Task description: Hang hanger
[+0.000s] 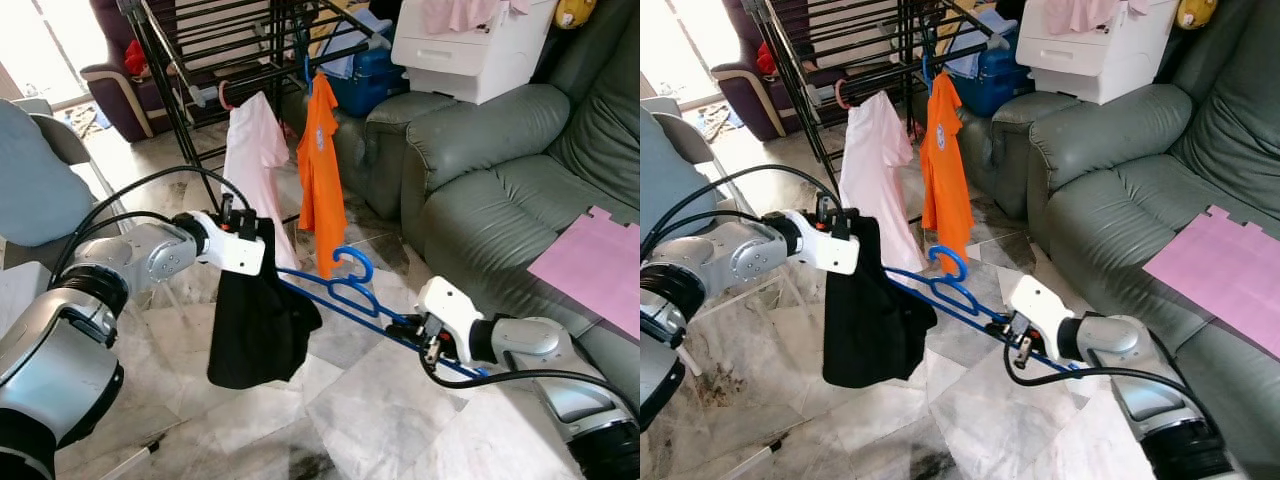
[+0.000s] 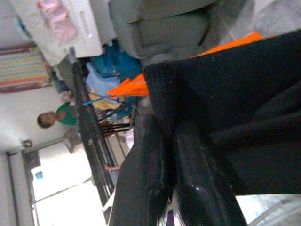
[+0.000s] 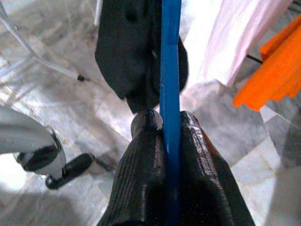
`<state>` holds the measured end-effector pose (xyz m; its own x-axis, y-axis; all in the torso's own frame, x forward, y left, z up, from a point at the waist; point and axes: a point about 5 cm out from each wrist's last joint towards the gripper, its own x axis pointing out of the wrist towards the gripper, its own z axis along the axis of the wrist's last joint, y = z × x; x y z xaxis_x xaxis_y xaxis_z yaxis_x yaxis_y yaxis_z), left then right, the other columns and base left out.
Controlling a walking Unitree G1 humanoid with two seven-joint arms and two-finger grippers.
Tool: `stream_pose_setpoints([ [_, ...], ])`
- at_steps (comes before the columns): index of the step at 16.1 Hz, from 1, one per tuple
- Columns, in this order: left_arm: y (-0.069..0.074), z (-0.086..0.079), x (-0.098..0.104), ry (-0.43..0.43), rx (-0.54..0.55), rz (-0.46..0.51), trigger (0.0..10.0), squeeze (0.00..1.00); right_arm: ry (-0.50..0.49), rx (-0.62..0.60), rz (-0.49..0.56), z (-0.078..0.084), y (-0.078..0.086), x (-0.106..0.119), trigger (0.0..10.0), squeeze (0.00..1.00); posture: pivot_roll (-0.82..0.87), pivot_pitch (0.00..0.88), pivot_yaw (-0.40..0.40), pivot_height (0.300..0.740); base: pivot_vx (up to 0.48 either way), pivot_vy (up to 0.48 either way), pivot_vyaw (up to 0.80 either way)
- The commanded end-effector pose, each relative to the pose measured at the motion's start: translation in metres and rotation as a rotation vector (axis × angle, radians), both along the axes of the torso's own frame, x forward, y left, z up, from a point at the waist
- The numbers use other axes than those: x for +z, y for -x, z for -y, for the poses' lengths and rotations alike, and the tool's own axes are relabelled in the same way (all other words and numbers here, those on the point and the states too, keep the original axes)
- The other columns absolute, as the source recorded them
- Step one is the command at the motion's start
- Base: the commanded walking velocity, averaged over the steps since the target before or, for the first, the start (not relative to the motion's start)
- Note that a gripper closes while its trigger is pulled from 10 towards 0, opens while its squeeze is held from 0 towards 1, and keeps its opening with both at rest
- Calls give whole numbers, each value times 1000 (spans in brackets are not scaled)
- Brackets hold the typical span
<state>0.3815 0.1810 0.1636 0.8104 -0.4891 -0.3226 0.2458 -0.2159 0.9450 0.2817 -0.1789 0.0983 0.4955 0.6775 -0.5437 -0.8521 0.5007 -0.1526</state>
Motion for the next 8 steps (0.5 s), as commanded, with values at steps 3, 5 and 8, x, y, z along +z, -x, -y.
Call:
stream_pose_setpoints([
  [3,-7,-9,35,241,57,117,10000,0,35,-25,9,4,-6,-4,10000,0,-146,0,101,740,0,0,0],
  [5,-8,-6,45,328,40,168,10000,0,35,-27,-5,4,-4,-7,10000,0,-144,0,98,740,0,0,0],
  [8,-8,-9,43,309,58,170,10000,0,31,-32,3,8,-8,0,10000,0,-144,0,98,740,0,0,0],
])
